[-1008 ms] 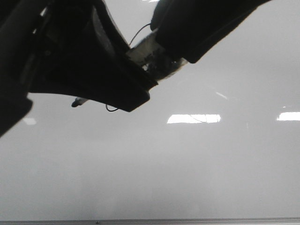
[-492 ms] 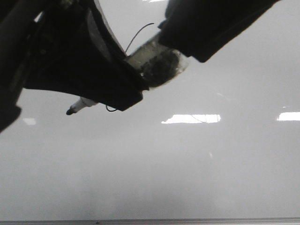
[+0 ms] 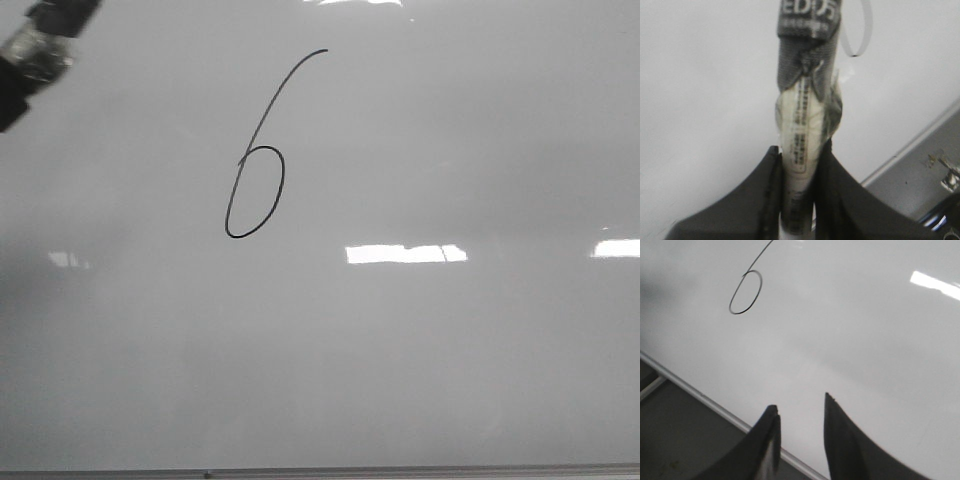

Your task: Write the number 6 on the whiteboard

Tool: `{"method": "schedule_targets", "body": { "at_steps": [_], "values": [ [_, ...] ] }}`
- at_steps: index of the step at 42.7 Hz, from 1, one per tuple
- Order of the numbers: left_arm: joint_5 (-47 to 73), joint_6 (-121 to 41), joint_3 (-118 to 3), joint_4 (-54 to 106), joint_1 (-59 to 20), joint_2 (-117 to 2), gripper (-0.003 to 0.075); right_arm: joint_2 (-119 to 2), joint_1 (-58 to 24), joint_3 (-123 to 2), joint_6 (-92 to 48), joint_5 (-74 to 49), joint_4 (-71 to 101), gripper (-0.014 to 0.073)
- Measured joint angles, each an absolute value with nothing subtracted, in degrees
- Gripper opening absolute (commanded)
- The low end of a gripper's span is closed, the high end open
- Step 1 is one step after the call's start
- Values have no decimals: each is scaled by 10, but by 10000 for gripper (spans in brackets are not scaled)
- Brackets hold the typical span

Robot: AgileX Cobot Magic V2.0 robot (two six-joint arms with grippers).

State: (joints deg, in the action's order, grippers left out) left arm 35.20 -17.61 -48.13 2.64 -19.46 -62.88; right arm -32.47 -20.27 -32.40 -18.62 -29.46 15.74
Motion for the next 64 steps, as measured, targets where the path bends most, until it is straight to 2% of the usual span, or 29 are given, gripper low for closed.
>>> {"method": "schedule_targets", "body": {
  "at_steps": [5,14,20,35,38,47,49,64],
  "values": [
    [339,-152,-475,31,-76,-626,18,-278,-177,-291,-183,-286,157,102],
    [266,-143,-428,50,45,-642,6,-262,-172,-269,-180,-284,157,94],
    [212,-143,-410,64,71,-678,6,-262,-172,-266,-180,-283,157,94],
    [93,-143,-408,91,54,-819,22,-261,-172,-266,-179,-283,157,94],
    [78,-143,-408,91,54,-834,69,-261,-172,-266,-178,-283,157,94],
    [59,-143,-407,91,54,-852,333,-260,-172,-266,-178,-283,157,94],
    [59,-143,-408,91,54,-852,364,-260,-172,-266,-178,-282,157,94],
    [65,-143,-410,91,54,-848,380,-260,-172,-266,-178,-282,157,96]
  ]
}}
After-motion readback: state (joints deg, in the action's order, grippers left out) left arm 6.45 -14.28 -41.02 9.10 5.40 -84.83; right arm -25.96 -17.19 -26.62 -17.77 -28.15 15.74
